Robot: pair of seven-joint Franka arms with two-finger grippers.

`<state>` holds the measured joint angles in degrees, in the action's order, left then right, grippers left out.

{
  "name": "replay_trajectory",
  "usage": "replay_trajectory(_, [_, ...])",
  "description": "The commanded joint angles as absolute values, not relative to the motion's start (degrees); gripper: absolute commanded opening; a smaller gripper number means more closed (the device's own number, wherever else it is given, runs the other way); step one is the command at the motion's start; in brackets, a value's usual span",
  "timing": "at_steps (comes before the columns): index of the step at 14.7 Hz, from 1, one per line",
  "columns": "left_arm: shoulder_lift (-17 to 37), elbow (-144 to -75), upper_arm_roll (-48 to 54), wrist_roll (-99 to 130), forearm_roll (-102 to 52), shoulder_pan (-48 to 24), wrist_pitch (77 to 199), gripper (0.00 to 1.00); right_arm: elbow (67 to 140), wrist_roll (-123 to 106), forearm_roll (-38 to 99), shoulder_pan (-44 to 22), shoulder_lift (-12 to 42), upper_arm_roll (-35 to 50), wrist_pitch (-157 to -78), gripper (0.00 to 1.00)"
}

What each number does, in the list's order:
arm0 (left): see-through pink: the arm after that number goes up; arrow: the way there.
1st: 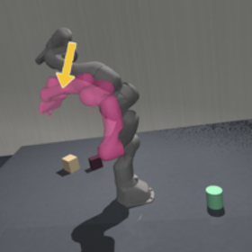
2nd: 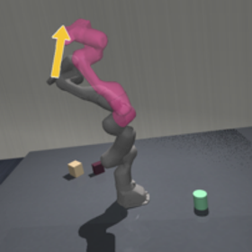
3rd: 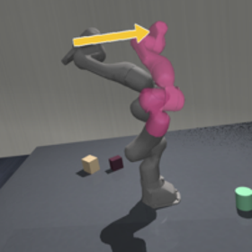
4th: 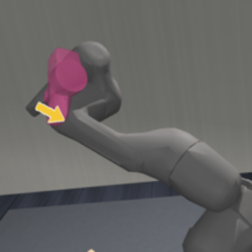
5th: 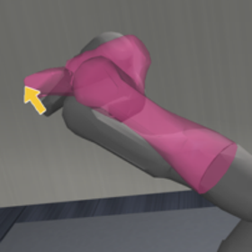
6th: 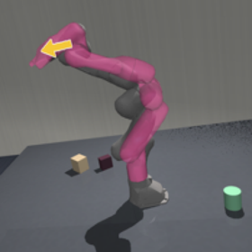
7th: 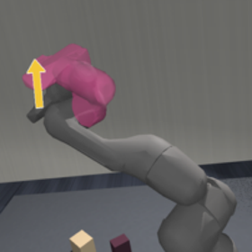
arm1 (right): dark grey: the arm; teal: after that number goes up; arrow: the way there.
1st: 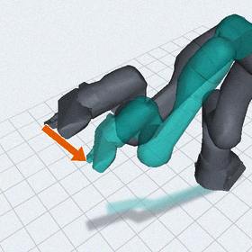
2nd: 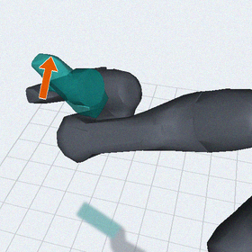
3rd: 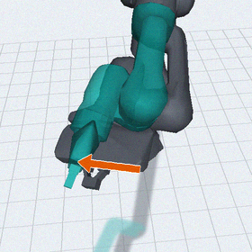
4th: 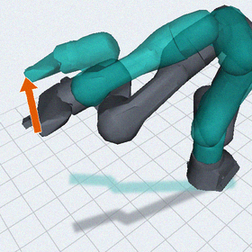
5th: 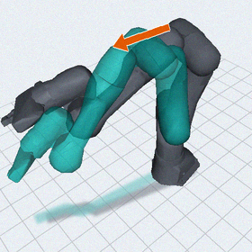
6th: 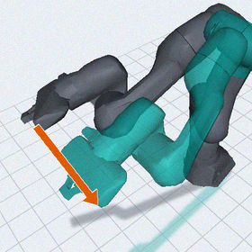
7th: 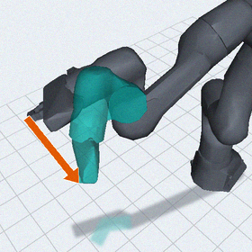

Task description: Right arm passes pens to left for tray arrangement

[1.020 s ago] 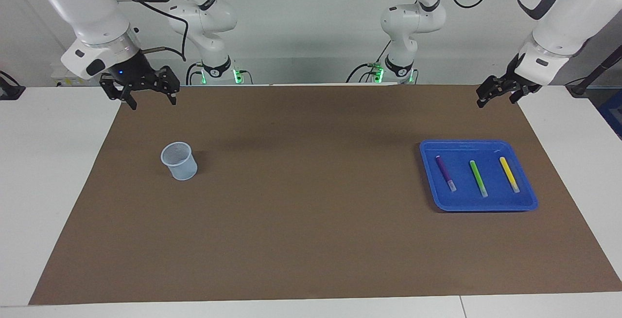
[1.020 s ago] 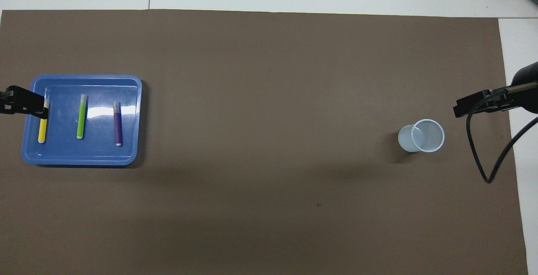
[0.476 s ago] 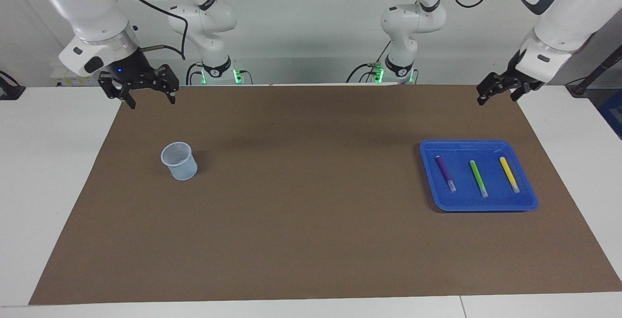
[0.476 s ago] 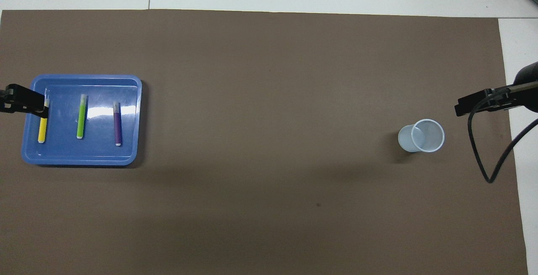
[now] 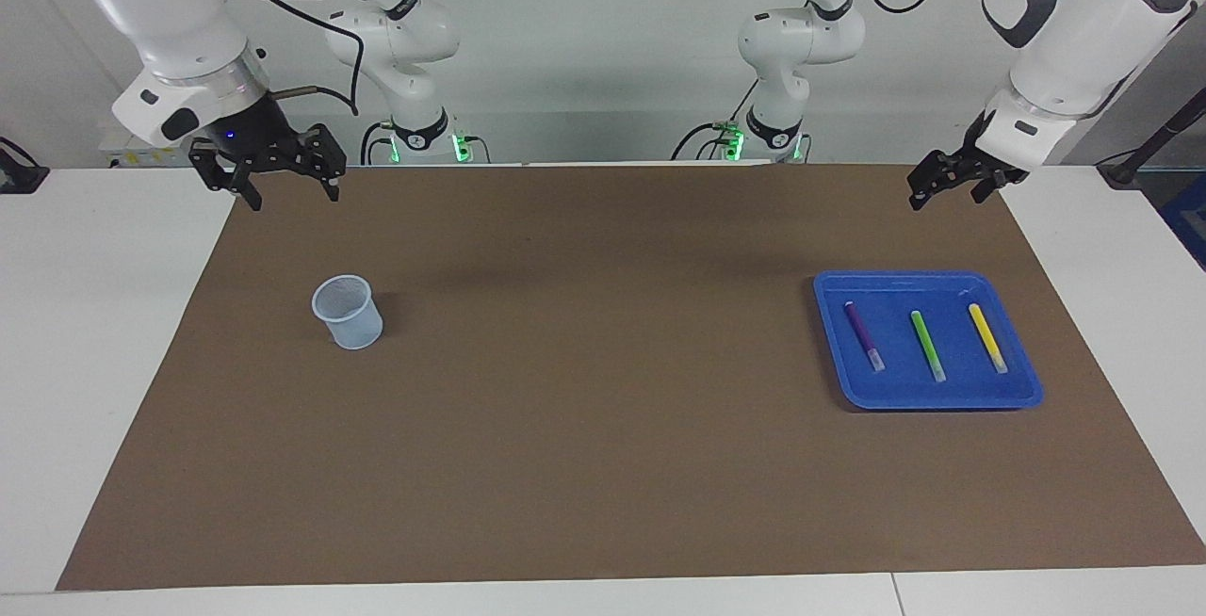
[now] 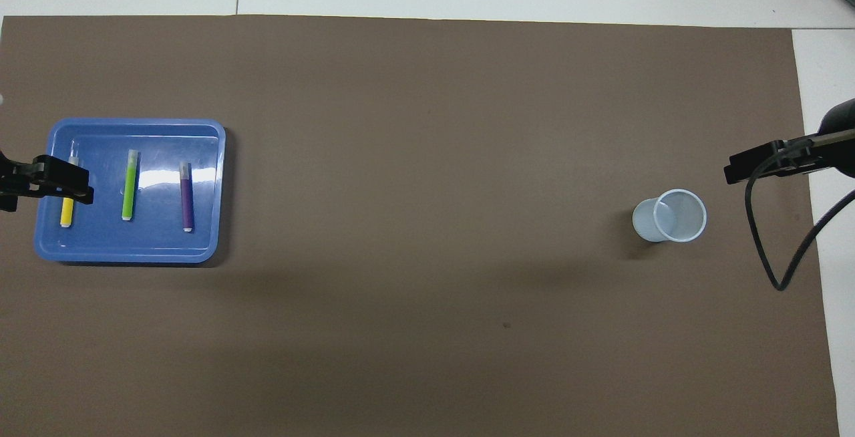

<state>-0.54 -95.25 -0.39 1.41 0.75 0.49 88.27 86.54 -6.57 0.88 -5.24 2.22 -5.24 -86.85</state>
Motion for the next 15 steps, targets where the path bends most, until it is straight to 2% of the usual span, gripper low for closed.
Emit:
replay_trajectory(1, [-2.64, -97.65, -1.05, 1.67, 0.26, -0.09, 90.0, 1.0, 86.39, -7.12, 0.7, -4.57, 1.76, -4.92, -86.92, 1.0])
replay_trajectory(15, [-0.7, -95.19, 0.09, 1.58, -0.35, 0.01, 89.91, 1.0, 87.54, -6.07, 0.62, -4.57, 0.88, -4.92, -87.1, 1.0])
